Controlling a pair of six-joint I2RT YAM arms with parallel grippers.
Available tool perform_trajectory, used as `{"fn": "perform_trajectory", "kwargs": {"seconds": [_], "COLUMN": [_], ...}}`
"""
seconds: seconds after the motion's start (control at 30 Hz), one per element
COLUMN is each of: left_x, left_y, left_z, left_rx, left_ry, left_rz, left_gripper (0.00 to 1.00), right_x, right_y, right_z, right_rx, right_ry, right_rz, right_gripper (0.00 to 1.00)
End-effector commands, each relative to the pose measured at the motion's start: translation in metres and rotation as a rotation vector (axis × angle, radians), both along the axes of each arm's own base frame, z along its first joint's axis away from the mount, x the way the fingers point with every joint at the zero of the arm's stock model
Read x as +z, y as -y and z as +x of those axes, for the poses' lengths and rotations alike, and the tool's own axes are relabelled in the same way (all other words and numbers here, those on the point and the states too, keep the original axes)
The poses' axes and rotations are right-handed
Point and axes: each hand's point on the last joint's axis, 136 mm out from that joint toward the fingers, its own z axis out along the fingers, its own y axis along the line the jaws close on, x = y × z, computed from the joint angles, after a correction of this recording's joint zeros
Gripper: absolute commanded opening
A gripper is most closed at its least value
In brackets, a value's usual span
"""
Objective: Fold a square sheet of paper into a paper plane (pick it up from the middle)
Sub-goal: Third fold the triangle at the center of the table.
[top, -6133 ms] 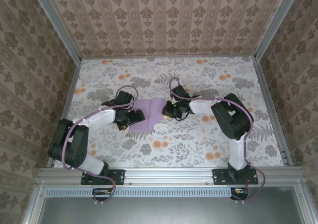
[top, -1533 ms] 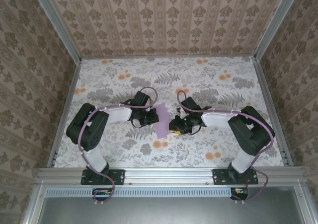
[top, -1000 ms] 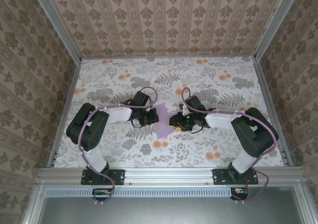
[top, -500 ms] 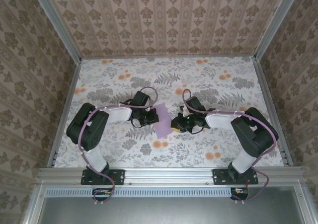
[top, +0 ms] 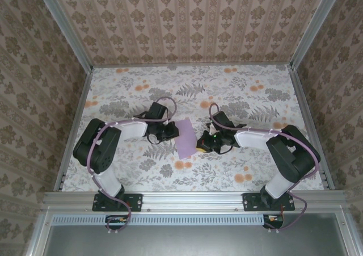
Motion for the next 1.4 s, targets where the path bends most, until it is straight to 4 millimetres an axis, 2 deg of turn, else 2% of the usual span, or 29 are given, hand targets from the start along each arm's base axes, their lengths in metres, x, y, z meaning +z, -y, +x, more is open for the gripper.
{"fn": "perform_trajectory", "kwargs": {"seconds": [0.0, 0.17, 0.33, 0.57, 0.83, 1.0, 1.17, 1.37], "left_x": [0.014, -0.004, -0.013, -0.026, -0.032, -0.035, -0.038, -0.040], "left_y": [-0.010, -0.009, -0.008, -0.011, -0.008, -0.007, -0.009, -0.009], "left_z": [0.013, 0.009, 0.005, 0.000, 0.003, 0.004, 0.004, 0.003], "left_rx": [0.021, -0.003, -0.018, -0.036, -0.053, -0.053, -0.047, -0.046], "left_ry": [0.061, 0.014, -0.010, -0.043, -0.048, -0.053, -0.058, -0.063], "left_rz": [-0.012, -0.009, -0.002, 0.034, 0.040, 0.044, 0.049, 0.051], "left_gripper": [0.12, 0.08, 0.07, 0.06, 0.05, 0.05, 0.05, 0.04], "right_x": [0.007, 0.006, 0.009, 0.023, 0.012, 0.002, -0.010, -0.015], "right_y": [0.001, -0.004, -0.014, -0.040, -0.064, -0.066, -0.058, -0.057], "right_z": [0.002, 0.002, 0.004, 0.017, 0.033, 0.040, 0.042, 0.048], "right_rx": [-0.028, -0.021, -0.011, 0.017, 0.014, -0.019, -0.070, -0.104], "right_ry": [-0.017, -0.029, -0.025, 0.027, 0.050, 0.051, 0.041, 0.049], "right_rz": [-0.036, -0.043, -0.036, 0.005, 0.011, -0.007, -0.045, -0.050], "right_gripper": [0.00, 0.00, 0.00, 0.00, 0.00, 0.00, 0.00, 0.00]}}
